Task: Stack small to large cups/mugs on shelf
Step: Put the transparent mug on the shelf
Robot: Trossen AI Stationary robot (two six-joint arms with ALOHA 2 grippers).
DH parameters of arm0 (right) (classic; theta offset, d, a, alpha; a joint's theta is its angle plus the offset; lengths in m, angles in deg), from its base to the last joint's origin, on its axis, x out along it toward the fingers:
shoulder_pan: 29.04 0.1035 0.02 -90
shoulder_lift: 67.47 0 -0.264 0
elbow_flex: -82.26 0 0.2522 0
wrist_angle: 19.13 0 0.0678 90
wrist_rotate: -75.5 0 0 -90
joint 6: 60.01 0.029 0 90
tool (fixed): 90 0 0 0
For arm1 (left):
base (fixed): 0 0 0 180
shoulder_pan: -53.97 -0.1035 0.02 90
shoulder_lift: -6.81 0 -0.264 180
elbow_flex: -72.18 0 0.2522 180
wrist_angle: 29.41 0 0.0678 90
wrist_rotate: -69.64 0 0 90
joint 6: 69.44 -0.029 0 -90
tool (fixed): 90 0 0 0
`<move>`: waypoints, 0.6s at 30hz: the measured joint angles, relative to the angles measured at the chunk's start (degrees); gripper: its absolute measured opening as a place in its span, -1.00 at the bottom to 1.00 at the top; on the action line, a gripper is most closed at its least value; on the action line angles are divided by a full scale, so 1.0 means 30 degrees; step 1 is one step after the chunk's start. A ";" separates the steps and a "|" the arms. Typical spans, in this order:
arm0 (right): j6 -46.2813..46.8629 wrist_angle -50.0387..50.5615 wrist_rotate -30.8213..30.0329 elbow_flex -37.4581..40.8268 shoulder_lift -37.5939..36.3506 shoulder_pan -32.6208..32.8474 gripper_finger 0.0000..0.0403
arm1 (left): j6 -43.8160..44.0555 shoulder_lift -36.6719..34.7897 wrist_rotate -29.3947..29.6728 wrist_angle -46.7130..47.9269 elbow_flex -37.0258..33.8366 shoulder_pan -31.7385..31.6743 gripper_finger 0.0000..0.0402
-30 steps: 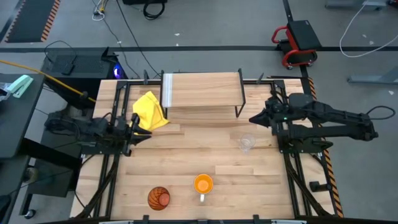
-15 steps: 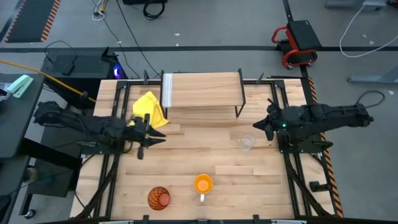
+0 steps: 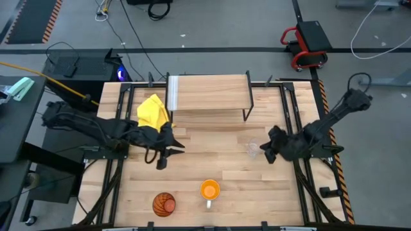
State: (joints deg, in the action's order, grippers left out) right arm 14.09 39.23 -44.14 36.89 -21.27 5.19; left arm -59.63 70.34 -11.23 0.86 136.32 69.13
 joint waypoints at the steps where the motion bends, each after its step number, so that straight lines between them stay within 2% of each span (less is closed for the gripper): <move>1: 0.0556 0.0063 -0.0043 -0.0032 0.0517 0.0448 -0.86 | 0.0000 0.0225 -0.0243 0.0024 0.0096 0.0000 -0.51; 10: 0.5813 0.1199 -0.0547 -0.0103 0.4270 0.3016 -0.88 | 0.0000 0.1240 -0.0626 0.0123 0.0163 0.0000 -0.52; 18: 0.8467 0.1822 -0.1022 -0.0117 0.6443 0.2968 -0.98 | 0.0007 0.1253 -0.0629 0.0337 0.0163 0.0004 -0.53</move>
State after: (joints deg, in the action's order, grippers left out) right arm 39.49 44.70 -47.21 36.54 -1.94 14.09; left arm -59.61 74.10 -13.12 1.87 136.81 69.15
